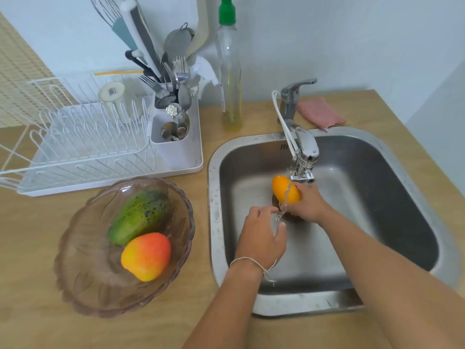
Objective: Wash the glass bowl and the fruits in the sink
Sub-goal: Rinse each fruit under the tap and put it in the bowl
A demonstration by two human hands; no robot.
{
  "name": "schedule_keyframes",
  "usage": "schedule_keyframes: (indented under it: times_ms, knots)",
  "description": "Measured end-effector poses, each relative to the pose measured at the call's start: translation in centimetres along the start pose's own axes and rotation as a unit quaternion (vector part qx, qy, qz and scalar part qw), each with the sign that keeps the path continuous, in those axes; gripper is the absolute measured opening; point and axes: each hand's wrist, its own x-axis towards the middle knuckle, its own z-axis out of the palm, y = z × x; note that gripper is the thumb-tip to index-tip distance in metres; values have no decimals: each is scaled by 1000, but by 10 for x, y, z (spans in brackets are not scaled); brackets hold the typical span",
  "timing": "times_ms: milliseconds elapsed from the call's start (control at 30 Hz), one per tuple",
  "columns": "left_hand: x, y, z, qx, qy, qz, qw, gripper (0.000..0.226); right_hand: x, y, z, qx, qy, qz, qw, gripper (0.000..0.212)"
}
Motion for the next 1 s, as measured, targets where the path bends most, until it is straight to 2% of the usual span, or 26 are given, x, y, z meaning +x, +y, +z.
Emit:
schedule_keyframes:
  times_ms: [67,133,233,333,367,400,533,633,700,800,867,1000]
  knots:
    - [6,1,1,-7,3,-20,1000,41,-17,-1,9,104,0,-25,994,79]
    - [15,5,4,-45,3,-69,997,46,-34,-4,10,162,-7,-50,985,73]
    - [20,13,12,-109,-2,-100,989,50,-59,-3,5,258,-67,-44,963,70]
    - [14,21,18,-173,4,-49,984,52,-76,3,3,461,-98,2,882,54]
    - [12,23,18,-184,1,-37,982,55,-78,3,4,493,-99,7,865,52]
    - [11,24,17,-192,-1,-30,981,58,-80,3,4,503,-99,5,859,52]
    - [14,24,12,-179,2,-15,984,77,-80,-5,2,447,-100,25,889,50]
    - [14,23,14,-202,34,-17,979,74,-79,-6,3,403,-83,39,911,57]
    - [14,21,16,-239,30,-28,970,66,-77,-6,4,430,-51,42,900,61]
    - [19,19,18,-316,6,-70,946,49,-70,-5,2,539,-16,24,842,52]
    - [22,19,19,-327,-1,-89,941,47,-66,-4,0,586,5,5,810,47]
    - [17,22,19,-252,13,-73,965,43,-66,-7,1,570,32,-7,821,38]
